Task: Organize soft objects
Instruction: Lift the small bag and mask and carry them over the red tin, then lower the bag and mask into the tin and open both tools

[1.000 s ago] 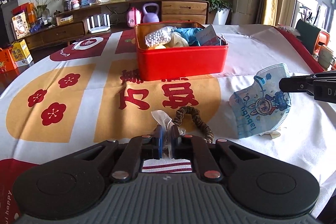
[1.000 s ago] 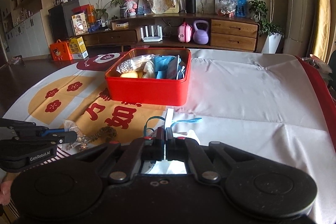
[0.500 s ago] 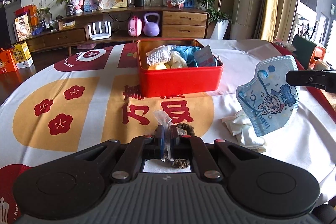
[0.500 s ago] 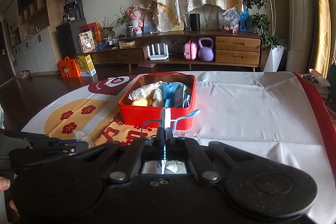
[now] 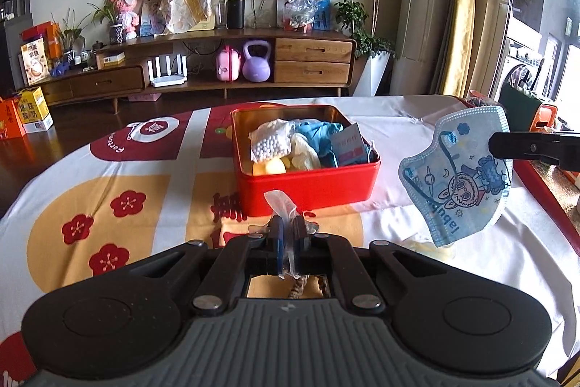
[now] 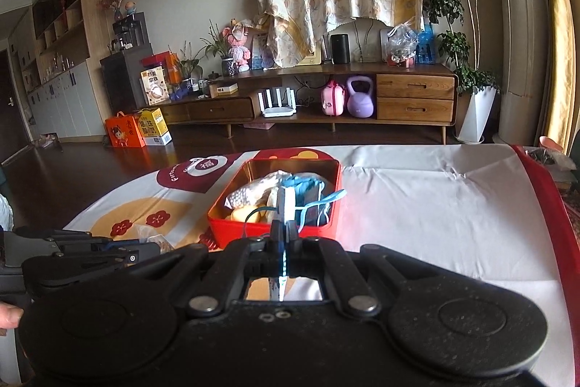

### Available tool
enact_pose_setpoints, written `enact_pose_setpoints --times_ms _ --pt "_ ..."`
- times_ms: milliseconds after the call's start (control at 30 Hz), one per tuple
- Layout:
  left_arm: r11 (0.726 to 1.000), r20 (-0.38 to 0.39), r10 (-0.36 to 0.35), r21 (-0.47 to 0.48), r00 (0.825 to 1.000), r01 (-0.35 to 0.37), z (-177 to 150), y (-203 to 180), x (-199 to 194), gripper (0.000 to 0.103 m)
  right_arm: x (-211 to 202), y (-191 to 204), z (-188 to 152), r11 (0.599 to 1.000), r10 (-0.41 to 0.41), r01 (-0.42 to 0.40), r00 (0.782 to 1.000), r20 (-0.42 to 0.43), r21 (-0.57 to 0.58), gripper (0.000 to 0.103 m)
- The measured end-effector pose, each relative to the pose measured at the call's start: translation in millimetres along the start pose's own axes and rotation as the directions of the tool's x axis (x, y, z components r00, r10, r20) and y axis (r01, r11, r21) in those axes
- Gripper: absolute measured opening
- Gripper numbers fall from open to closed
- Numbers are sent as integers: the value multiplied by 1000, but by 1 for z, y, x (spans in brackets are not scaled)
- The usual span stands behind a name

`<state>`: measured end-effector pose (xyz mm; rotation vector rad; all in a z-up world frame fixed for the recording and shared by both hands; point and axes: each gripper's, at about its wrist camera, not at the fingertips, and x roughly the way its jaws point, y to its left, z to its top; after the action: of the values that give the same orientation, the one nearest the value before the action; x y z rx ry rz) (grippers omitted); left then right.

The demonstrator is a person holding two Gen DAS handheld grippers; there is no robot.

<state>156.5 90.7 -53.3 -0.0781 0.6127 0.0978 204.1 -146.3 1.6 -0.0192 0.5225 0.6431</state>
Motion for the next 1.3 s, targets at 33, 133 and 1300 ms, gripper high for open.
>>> enact_pose_setpoints --times_ms 33,133,1300 --pt "1000 -1 -2 0 1000 2 3 0 2 5 2 -1 3 1000 0 0 1000 1 1 0" --pt "1000 0 -3 3 1000 3 12 1 8 5 7 -2 12 1000 -1 1 1000 7 2 0" --pt "998 -1 -14 65 1000 14 110 11 136 5 144 -27 64 996 58 -54 997 -54 73 0"
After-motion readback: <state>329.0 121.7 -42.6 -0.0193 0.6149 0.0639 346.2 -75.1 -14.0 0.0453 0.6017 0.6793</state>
